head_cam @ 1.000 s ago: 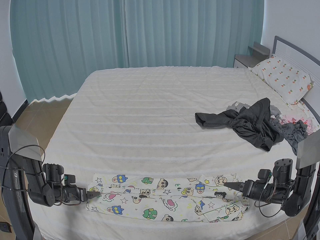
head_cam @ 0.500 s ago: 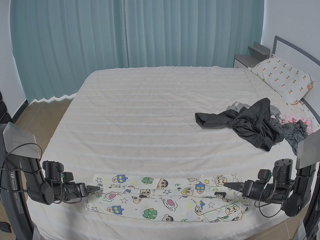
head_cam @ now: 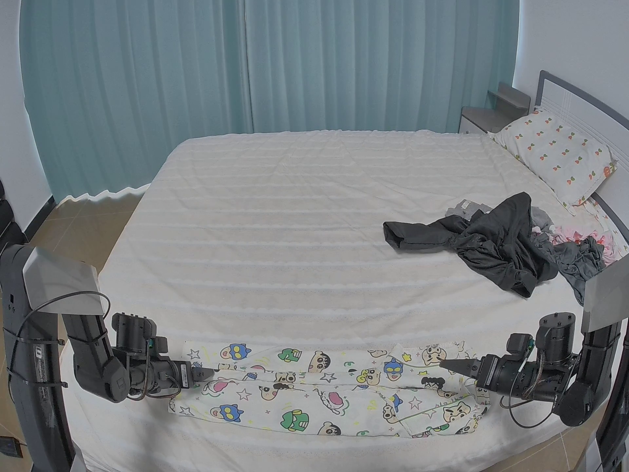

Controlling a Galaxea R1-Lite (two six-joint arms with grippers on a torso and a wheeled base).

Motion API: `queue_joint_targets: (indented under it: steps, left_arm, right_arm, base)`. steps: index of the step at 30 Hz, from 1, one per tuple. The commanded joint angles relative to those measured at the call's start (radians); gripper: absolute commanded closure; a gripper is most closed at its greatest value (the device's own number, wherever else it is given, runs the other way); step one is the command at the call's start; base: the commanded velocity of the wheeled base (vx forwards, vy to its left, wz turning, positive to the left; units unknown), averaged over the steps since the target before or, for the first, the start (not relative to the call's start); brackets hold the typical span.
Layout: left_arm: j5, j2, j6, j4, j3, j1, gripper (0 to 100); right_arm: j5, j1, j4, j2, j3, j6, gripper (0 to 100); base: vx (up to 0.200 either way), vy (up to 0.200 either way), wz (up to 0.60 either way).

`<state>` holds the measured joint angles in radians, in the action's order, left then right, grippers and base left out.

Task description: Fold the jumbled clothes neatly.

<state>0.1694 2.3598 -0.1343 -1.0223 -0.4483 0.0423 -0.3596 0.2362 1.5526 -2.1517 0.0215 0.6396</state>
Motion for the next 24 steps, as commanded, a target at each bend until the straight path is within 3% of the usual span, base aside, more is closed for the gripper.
queue_joint_targets:
  steps: [1, 10, 11, 24]
  left_arm:
    - [-0.030, 0.009, 0.031, 0.028, -0.018, 0.008, 0]
    - [-0.082, 0.021, 0.038, 0.041, -0.041, 0.062, 0]
    - [-0.083, 0.021, 0.038, 0.041, -0.043, 0.062, 100]
    - [-0.091, 0.018, 0.048, 0.065, -0.047, 0.076, 100]
  right_arm:
    - [0.001, 0.002, 0.009, 0.000, 0.000, -0.001, 0]
    - [0.001, 0.000, 0.011, 0.003, 0.000, -0.003, 0]
    - [0.001, 0.000, 0.011, 0.003, 0.000, -0.003, 0]
    - [0.002, -0.005, 0.011, 0.007, -0.002, -0.003, 0]
  base:
    - [0.000, 0.000, 0.00]
    - [0.000, 0.000, 0.00]
    - [0.000, 0.000, 0.00]
    - [0.000, 0.000, 0.00]
